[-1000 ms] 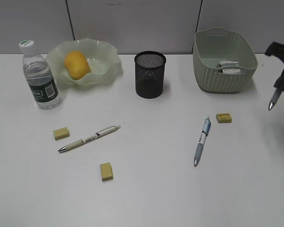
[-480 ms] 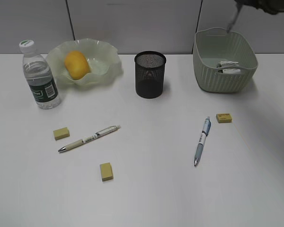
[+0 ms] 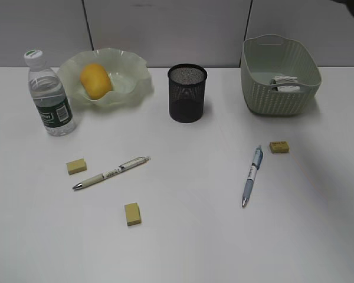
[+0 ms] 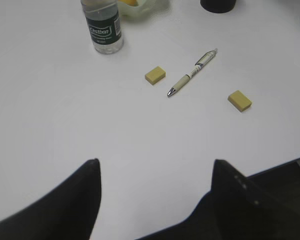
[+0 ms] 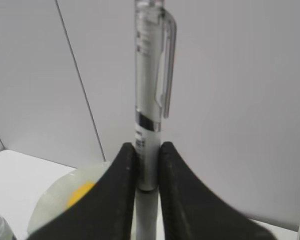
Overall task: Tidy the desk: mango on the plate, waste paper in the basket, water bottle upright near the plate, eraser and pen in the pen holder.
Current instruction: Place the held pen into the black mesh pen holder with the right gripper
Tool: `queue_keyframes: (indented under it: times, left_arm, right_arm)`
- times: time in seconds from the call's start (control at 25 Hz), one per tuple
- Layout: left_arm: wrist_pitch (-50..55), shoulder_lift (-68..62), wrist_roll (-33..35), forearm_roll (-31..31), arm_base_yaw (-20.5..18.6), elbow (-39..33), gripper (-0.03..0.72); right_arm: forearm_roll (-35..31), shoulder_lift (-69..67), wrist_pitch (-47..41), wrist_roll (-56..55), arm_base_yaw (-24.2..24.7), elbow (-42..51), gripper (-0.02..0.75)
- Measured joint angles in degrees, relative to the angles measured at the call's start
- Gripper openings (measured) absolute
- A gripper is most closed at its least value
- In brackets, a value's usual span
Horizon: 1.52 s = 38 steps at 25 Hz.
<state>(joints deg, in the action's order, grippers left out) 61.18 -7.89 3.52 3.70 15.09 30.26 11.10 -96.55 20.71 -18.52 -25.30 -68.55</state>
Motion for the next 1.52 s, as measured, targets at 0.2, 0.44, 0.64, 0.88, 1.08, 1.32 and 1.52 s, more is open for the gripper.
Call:
queue_keyframes:
  times: [0.2,0.44,0.64,0.88,1.08,1.32,1.52]
  left_arm:
    - [0.00,0.00,0.00,0.00,0.00,0.00,0.519]
    - [0.00,0.00,0.00,0.00,0.00,-0.06,0.519]
    - [0.00,0.00,0.00,0.00,0.00,-0.06,0.519]
    - [0.00,0.00,0.00,0.00,0.00,-0.06,0.519]
    - [0.00,0.00,0.00,0.00,0.00,-0.06,0.519]
    - [0.00,0.00,0.00,0.00,0.00,-0.06,0.519]
    - [0.00,0.00,0.00,0.00,0.00,-0.06,0.519]
  right_arm:
    - [1.70,-7.29,0.37,0.01,0.00,-3.15,0.125]
    - [2.68,-14.55,2.28,0.06,-0.51,-3.28,0.125]
    - [3.24,-18.65,5.63,0.06,-0.62,-3.32,0.127]
    - [3.24,-23.76,8.98,0.06,-0.62,-5.18,0.130]
    - [3.35,-28.06,9.44,0.06,-0.62,-9.10,0.132]
    - [3.40,-30.24,7.94,0.06,-0.62,-9.82,0.251]
    - [3.46,-30.15,7.94,0.12,-0.62,-10.25,0.449]
